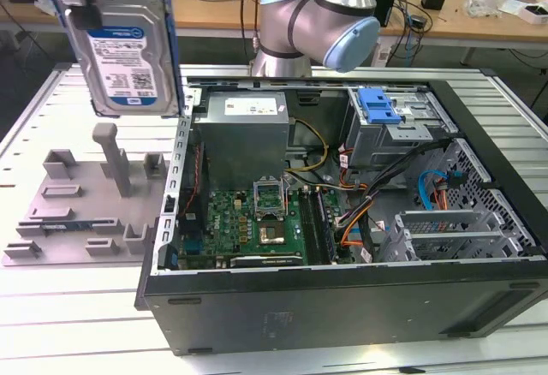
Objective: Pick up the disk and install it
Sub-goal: 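Pick up the disk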
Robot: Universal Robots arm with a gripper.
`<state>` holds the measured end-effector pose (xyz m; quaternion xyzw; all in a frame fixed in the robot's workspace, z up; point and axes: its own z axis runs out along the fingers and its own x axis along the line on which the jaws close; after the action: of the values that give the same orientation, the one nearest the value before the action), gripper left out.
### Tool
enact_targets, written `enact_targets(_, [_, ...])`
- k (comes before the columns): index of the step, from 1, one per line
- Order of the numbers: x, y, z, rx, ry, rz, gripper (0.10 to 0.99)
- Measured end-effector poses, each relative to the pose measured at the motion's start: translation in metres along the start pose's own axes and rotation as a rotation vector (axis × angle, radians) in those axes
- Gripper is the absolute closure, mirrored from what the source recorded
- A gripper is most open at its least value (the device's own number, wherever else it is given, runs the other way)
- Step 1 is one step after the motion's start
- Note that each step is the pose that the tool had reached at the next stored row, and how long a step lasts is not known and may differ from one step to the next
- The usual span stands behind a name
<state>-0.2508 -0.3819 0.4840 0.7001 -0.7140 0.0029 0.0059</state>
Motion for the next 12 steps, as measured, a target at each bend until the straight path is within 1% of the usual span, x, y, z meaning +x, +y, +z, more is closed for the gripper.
enact_targets(2, [0.0061, -0.0152, 0.0000, -0.001, -0.0001, 0.000, 0.722])
enact_targets(3, [0.0099, -0.0240, 0.0000, -0.001, 0.0000, 0.000, 0.722])
enact_targets(5, [0.0139, -0.0326, 0.0000, -0.002, 0.0001, 0.000, 0.722])
enact_targets(7, [0.0209, -0.0466, 0.0001, -0.003, 0.0000, 0.000, 0.722])
enact_targets(9, [0.0300, -0.0619, 0.0001, -0.004, 0.0000, 0.000, 0.722])
enact_targets(10, [0.0340, -0.0681, 0.0002, -0.004, 0.0000, 0.000, 0.722])
enact_targets(12, [0.0396, -0.0767, 0.0002, -0.005, 0.0001, 0.000, 0.722])
